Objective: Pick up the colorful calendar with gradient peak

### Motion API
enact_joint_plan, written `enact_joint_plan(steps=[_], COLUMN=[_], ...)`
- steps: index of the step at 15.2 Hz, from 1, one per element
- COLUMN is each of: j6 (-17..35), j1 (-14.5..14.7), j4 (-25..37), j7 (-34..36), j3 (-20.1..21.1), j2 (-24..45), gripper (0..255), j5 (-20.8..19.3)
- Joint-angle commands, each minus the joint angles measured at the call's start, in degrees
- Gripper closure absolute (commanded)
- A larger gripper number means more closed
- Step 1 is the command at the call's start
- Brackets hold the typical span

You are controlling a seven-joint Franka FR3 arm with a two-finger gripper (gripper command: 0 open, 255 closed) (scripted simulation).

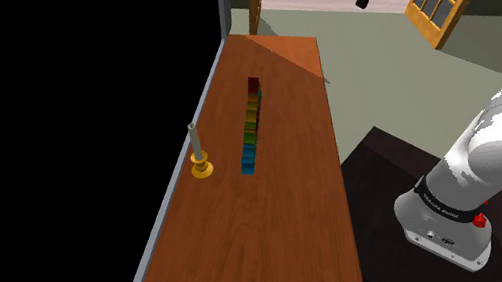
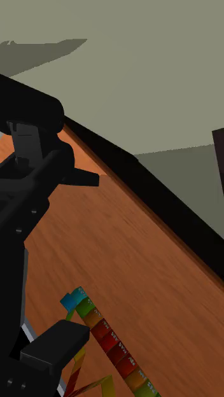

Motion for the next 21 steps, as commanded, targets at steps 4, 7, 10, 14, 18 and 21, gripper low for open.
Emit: enact_joint_plan(steps=[4, 7, 10, 14, 18, 21], j6=[4.27, 8.77, 13.49, 19.93, 26.17, 30.36], j1=[-0.28, -0.52, -0.84, -1.77, -3.85, -6.45], j4=[-4.37, -7.71, -9.96, -11.17, -10.31, -8.32], j7=[7.65, 15.3, 23.04, 33.6, 44.68, 53.62], j3=[4.28, 8.81, 13.54, 20.12, 27.06, 32.56], j2=[-0.95, -0.64, 0.99, 5.22, 11.58, 17.53], gripper=[0, 0, 0, 0, 0, 0], j5=[2.0, 4.0, 5.76, 7.3, 7.2, 5.43])
